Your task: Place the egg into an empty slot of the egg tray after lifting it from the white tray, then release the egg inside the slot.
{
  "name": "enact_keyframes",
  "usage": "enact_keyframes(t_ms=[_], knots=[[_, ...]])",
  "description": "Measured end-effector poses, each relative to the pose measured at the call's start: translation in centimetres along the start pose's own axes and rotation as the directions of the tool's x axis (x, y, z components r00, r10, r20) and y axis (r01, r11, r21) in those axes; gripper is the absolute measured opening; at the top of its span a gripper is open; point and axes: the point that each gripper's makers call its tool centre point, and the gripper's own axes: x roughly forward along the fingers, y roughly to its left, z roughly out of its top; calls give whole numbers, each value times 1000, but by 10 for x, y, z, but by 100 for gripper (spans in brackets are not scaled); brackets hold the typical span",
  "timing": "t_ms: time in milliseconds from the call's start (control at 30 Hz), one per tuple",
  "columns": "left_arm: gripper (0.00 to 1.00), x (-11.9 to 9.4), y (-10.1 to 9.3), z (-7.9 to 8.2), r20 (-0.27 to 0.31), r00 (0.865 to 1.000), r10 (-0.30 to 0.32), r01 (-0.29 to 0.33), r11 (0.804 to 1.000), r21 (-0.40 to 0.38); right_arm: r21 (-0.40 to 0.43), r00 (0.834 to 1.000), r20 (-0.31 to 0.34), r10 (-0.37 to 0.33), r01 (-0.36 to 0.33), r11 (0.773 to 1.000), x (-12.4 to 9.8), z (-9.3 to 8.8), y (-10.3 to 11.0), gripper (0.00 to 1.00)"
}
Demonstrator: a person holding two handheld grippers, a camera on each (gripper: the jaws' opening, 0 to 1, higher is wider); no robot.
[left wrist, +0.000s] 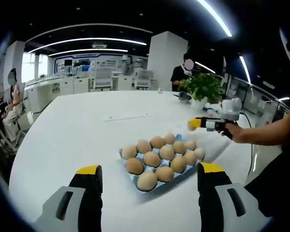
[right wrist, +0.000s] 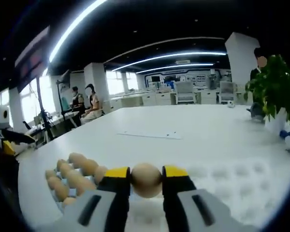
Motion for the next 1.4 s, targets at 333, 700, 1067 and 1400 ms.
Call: enact_keyframes(t_ms=[333,700,1067,1400], knots=[[82,-1,1,3,3,1000,4,-4,1000,1,-30,996,-58,72,-74,997,26,-18,23,25],[81,-2,4,3,4,1000,15,-15,1000,-3,-37,991,-90,99,-103,994,33,-28,33,25],[81,-1,3,4,4,1000,12,-12,1000,-2,-31,988,-110,107,-111,993,34,-36,34,25],[81,-1,4,3,3,1000,15,-15,1000,-5,-32,985,-128,115,-120,992,33,-42,36,25]])
